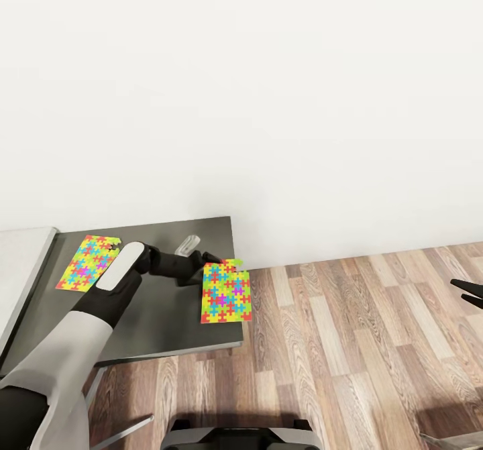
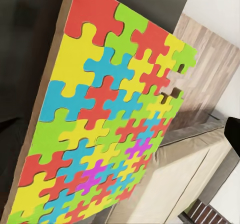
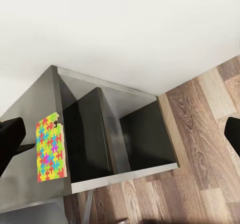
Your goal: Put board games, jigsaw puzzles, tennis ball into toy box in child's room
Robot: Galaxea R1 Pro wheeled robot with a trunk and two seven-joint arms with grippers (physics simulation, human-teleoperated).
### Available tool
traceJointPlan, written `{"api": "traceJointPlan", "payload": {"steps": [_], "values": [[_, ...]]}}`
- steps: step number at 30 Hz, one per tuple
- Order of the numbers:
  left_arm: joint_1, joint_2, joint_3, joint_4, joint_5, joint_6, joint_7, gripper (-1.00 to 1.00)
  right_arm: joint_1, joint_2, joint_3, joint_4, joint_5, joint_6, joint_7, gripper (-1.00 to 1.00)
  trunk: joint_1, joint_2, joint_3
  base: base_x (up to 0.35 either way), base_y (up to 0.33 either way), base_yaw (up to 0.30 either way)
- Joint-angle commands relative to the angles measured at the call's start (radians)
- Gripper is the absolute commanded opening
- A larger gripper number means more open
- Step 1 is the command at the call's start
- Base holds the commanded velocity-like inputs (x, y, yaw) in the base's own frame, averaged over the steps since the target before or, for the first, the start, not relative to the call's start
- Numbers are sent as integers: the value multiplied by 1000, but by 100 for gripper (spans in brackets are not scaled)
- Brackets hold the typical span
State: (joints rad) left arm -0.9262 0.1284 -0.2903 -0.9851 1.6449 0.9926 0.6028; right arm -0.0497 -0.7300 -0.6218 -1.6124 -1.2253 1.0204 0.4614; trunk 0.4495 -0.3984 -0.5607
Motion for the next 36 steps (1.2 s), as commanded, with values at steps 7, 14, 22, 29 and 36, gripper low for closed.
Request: {"api": "traceJointPlan", "payload": {"steps": [7,14,22,29,36], "values": [[33,41,49,-26,7,-4,10,100,-1,1,4,0,6,4,8,100,1,-2,-1,0,0,0],[75,76,98,-68,3,-5,12,100,-1,2,31,0,7,4,8,100,1,-2,-1,0,0,0],[98,109,158,-120,3,-5,11,100,-3,1,61,5,6,4,7,100,1,-2,-1,0,0,0],[113,113,195,-239,1,-7,13,100,-58,3,126,82,5,10,8,100,1,-2,-1,0,0,0],[120,87,201,-325,0,-15,17,100,-235,45,307,288,6,12,7,100,1,-2,-1,0,0,0]]}}
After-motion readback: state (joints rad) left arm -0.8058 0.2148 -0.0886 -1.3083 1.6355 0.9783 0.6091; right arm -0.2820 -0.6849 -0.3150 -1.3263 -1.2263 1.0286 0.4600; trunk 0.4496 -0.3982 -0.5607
